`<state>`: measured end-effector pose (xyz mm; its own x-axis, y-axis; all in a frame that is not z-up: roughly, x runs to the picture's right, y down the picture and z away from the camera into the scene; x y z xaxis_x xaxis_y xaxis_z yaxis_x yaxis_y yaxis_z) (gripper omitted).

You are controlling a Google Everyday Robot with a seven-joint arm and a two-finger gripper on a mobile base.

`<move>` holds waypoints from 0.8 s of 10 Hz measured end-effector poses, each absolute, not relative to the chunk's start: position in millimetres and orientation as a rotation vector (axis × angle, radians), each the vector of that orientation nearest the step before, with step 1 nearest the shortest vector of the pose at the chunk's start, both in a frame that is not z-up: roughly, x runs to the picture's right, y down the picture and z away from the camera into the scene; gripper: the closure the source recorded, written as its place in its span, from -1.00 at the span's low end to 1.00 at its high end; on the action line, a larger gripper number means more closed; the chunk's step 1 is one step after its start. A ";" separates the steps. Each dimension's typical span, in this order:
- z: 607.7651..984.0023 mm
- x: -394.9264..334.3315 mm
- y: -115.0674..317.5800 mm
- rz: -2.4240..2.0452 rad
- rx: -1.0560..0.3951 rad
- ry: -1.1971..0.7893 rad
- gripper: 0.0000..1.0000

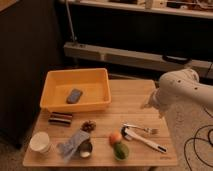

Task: Place fork in table surface

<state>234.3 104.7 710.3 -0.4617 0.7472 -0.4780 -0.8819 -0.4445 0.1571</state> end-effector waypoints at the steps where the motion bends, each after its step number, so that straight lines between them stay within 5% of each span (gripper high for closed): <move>1: 710.3 236.2 105.2 2.024 -0.416 0.478 -0.30; 8: 743.3 279.4 131.2 2.034 -0.418 0.525 -0.30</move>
<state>279.4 131.2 743.3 -0.4816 0.7255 -0.4916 -0.8729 -0.4475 0.1947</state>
